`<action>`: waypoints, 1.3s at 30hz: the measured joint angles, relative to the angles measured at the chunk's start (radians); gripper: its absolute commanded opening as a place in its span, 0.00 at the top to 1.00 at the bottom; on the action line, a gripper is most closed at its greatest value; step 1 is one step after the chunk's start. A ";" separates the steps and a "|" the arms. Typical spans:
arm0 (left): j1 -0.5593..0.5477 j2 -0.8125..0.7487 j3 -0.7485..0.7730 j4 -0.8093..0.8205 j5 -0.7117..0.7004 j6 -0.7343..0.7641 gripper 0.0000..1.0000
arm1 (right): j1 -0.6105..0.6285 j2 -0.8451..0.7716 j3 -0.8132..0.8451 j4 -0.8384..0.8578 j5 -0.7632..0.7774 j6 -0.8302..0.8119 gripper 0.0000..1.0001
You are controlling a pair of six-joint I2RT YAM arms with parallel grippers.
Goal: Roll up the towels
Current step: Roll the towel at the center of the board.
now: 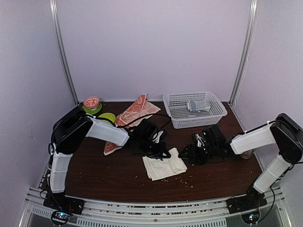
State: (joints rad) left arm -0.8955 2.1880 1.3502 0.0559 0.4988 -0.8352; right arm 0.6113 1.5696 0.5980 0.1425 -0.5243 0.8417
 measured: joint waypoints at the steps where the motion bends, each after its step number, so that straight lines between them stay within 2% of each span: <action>1: 0.000 0.000 0.000 0.000 0.000 0.000 1.00 | 0.001 0.003 0.000 0.005 -0.008 0.000 0.37; 6: 0.000 0.000 0.000 0.000 0.000 0.000 1.00 | 0.025 0.006 -0.005 -0.002 -0.043 0.000 0.45; 16: 0.000 0.000 0.000 0.000 -0.001 0.000 1.00 | 0.075 -0.082 -0.061 -0.113 -0.103 0.038 0.49; 18: 0.000 0.000 0.000 0.000 -0.001 0.000 1.00 | 0.077 -0.104 -0.063 -0.157 -0.105 0.043 0.47; 21: 0.000 0.000 0.000 0.000 -0.001 0.000 1.00 | 0.077 -0.127 -0.058 -0.217 -0.099 0.047 0.39; 25: 0.000 0.000 -0.002 0.003 -0.001 0.000 1.00 | 0.075 -0.147 -0.021 -0.275 -0.024 0.044 0.36; 29: 0.000 0.000 -0.004 0.005 -0.001 0.000 1.00 | 0.056 -0.121 0.002 -0.245 0.016 0.044 0.34; 34: 0.000 0.000 -0.004 0.005 -0.001 0.000 1.00 | 0.046 -0.024 0.041 -0.159 -0.007 0.044 0.34; 39: 0.000 0.000 -0.004 0.005 -0.001 0.000 1.00 | 0.047 0.047 0.082 -0.101 -0.054 0.031 0.39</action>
State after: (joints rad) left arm -0.8955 2.1880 1.3464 0.0605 0.4980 -0.8352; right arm 0.6579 1.6165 0.6796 0.0414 -0.5785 0.8726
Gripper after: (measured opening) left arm 0.005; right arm 0.646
